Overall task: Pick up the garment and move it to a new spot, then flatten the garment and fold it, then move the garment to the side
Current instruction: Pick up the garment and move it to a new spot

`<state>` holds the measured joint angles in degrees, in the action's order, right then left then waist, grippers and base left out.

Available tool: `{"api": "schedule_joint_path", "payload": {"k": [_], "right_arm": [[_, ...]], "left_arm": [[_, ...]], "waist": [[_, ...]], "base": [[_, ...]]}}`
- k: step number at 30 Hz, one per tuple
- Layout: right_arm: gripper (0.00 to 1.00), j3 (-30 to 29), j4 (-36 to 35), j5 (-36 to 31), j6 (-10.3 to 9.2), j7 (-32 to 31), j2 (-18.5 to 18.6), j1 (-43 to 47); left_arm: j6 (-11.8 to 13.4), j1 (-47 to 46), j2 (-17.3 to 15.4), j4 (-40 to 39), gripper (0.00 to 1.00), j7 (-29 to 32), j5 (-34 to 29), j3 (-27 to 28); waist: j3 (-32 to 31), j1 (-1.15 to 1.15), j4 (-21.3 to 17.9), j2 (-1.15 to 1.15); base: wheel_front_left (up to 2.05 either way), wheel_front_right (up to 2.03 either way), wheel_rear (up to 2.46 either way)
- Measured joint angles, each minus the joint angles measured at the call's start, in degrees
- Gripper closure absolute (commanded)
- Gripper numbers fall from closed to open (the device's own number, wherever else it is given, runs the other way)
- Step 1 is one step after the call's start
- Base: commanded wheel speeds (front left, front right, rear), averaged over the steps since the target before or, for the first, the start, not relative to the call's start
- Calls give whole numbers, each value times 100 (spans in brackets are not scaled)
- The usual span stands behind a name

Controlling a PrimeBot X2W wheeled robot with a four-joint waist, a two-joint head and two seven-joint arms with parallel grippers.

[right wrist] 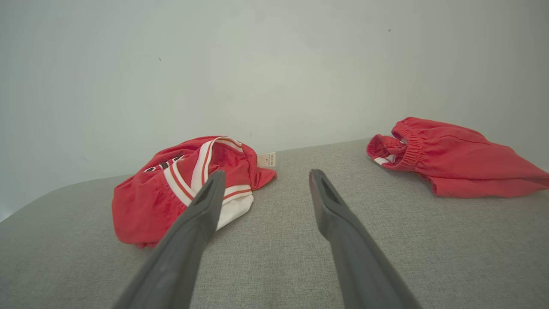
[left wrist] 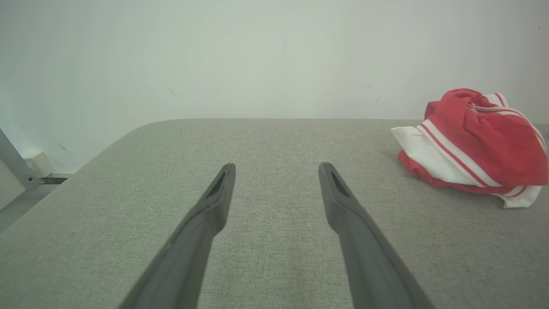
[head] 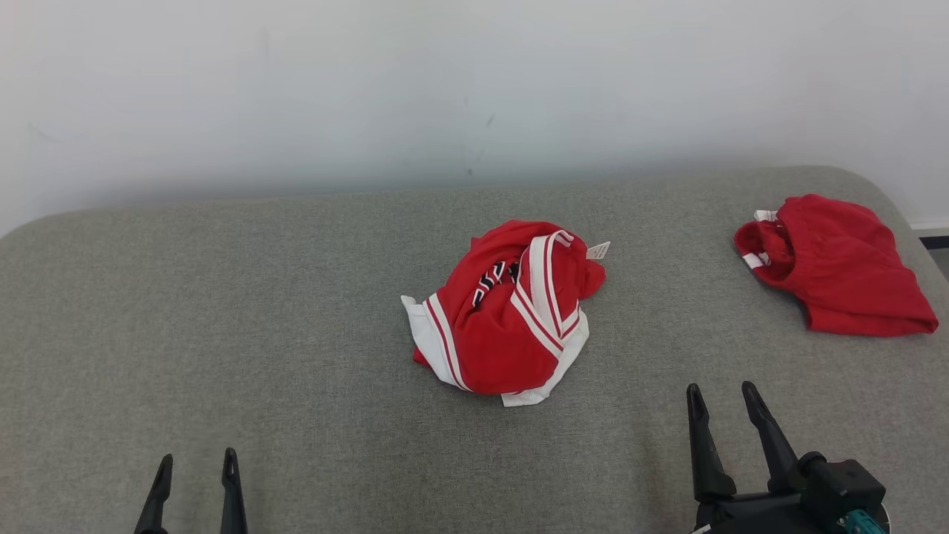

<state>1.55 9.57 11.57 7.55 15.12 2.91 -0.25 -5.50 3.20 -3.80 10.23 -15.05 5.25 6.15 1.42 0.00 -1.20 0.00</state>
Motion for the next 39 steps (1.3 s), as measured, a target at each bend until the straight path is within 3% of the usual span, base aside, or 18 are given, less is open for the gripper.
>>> {"api": "schedule_joint_path", "payload": {"k": [39], "right_arm": [[0,79,119,43,1,0,0,55]], "left_arm": [[-52,3,83,-15,0,0,-26,-8]], "waist": [[-24,0,34,0]], "base": [[0,0,0]]}}
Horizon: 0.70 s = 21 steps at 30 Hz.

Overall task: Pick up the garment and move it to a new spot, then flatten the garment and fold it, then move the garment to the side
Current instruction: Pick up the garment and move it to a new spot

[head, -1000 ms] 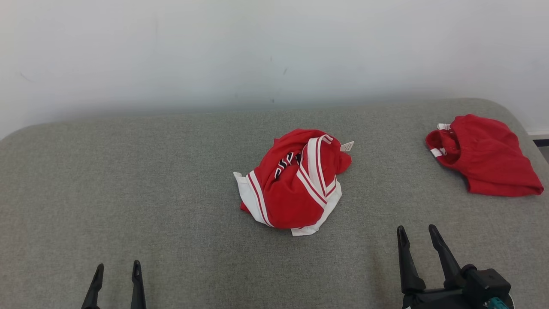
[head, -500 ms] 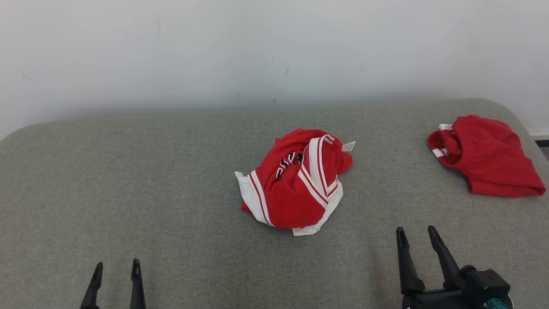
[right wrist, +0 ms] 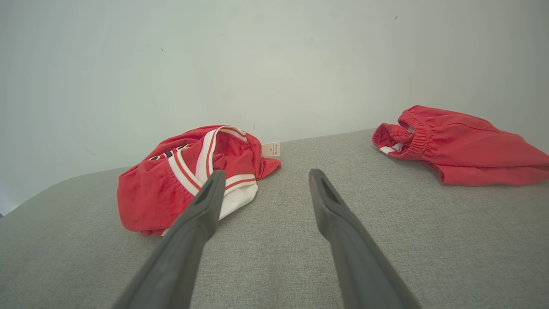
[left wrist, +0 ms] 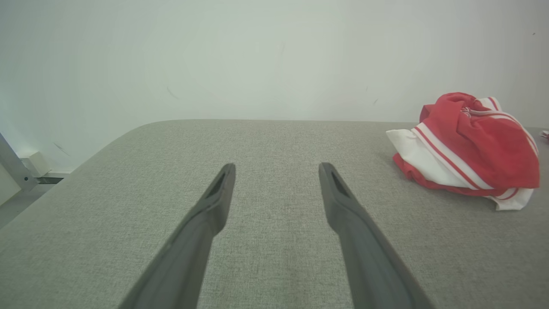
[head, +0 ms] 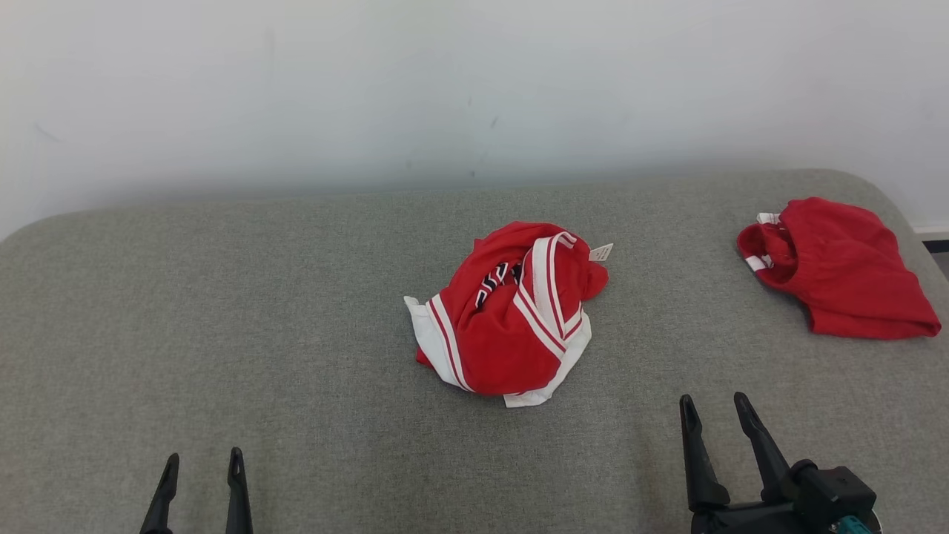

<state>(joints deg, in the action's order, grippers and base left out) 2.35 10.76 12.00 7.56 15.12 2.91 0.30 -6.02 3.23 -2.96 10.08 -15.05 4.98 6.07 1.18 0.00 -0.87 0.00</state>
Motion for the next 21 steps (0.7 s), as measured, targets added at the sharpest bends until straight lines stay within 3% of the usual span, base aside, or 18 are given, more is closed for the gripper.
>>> {"api": "schedule_joint_path", "payload": {"k": [21], "right_arm": [[0,20,18,0,-1,0,0,-1]], "left_arm": [[15,1,1,31,0,1,23,-1]], "waist": [[27,0,-3,0]], "base": [[0,0,0]]}}
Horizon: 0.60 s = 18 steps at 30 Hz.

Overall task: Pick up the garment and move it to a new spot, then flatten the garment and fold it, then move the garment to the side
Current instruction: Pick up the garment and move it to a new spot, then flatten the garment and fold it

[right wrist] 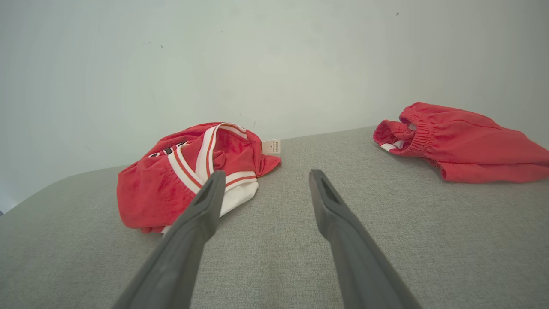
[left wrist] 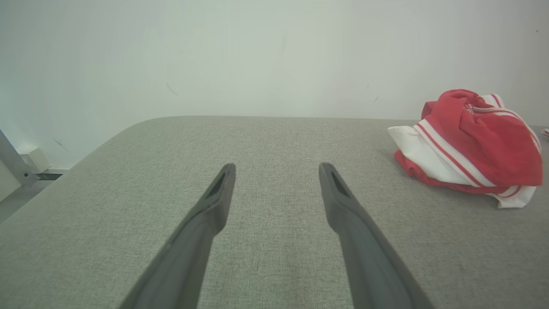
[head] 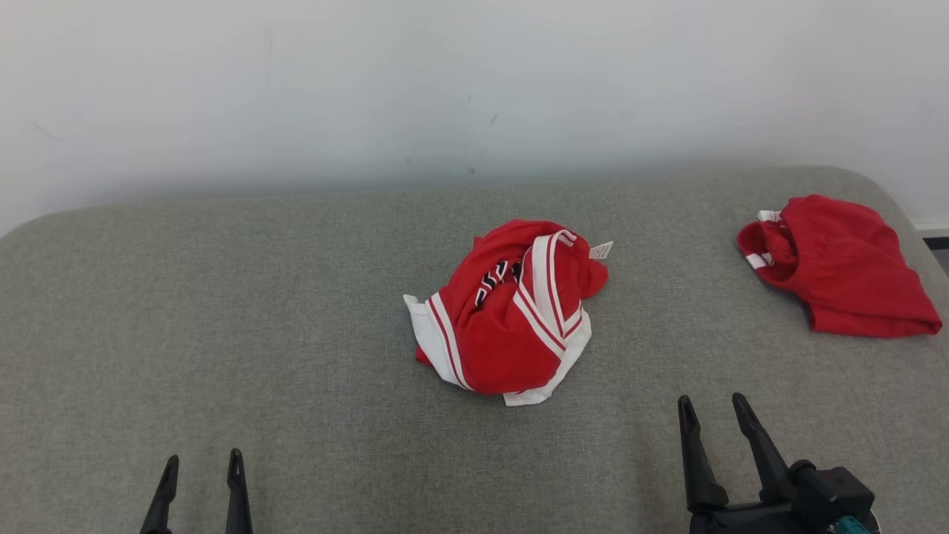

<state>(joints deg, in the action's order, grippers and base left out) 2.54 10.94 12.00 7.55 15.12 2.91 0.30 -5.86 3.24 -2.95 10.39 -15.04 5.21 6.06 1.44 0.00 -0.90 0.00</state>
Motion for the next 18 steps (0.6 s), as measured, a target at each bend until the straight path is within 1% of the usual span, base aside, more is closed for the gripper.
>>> {"api": "schedule_joint_path", "payload": {"k": [18], "right_arm": [[0,8,-2,0,0,0,0,0]], "left_arm": [[-12,-6,0,31,0,0,34,38]], "waist": [[37,0,1,0]], "base": [[0,0,0]]}}
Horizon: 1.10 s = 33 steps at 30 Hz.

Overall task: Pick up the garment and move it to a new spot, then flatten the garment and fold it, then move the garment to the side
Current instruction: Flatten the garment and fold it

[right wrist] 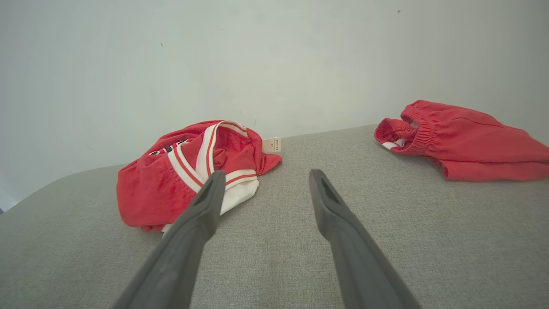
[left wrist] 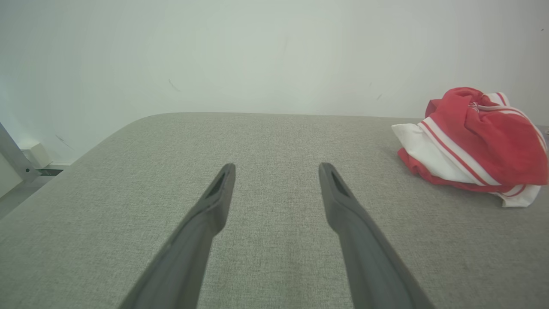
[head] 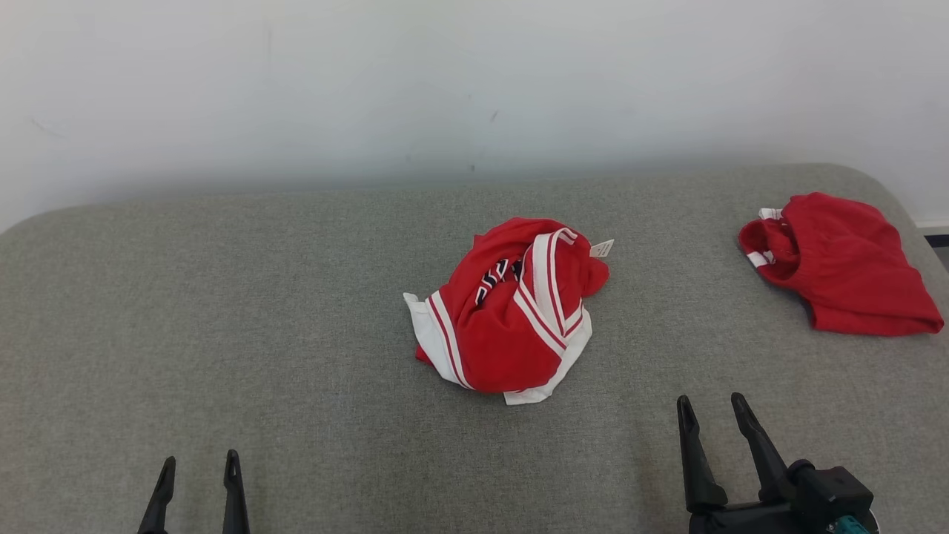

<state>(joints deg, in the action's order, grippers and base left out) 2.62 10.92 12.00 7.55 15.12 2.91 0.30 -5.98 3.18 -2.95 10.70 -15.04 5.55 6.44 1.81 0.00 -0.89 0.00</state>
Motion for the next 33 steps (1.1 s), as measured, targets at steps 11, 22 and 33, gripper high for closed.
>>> {"api": "schedule_joint_path", "payload": {"k": [11,22,33], "right_arm": [[0,49,-2,1,0,0,0,-53],[0,104,3,94,0,0,0,-309],[0,132,24,310,1,0,1,-461]], "left_arm": [[-53,-177,0,2,0,-1,-4,-78],[-144,-1638,-29,441,0,-1,-177,-1562],[-153,-2902,-335,1569,0,-1,209,-2838]], "waist": [[100,0,-72,0],[367,0,-414,0],[653,0,-1062,0]], "base": [[0,0,0],[0,0,0],[0,0,0]]}}
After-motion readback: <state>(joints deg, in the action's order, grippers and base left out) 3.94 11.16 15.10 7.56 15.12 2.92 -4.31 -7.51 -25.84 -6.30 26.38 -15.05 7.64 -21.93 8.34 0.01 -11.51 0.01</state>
